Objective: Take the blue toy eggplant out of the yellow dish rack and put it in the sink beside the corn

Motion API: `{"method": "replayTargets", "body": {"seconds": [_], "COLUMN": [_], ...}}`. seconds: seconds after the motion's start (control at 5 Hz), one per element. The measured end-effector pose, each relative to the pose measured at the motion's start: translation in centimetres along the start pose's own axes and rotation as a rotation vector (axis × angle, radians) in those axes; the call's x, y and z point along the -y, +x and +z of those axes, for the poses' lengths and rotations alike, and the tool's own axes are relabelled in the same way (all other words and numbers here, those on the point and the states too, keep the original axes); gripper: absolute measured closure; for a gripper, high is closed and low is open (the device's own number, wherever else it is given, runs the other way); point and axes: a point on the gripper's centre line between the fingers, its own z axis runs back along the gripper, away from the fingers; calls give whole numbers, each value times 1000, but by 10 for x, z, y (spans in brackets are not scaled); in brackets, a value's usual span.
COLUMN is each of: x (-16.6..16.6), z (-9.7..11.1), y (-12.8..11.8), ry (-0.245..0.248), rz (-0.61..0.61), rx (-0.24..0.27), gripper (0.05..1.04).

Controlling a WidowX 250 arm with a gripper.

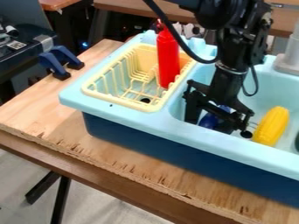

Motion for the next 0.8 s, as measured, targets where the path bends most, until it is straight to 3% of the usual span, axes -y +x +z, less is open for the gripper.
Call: {"method": "replayTargets", "body": {"seconds": [0.2,0.4,0.6,0.8], "x": [-5,-18,-27,-37], "z": [5,35,84,134], "y": [-7,-12,-31,-49], "ry": [-4,2,22,16], "rz": [54,96,108,134], "rx": [4,71,163,150], "gripper": [78,81,82,82]}}
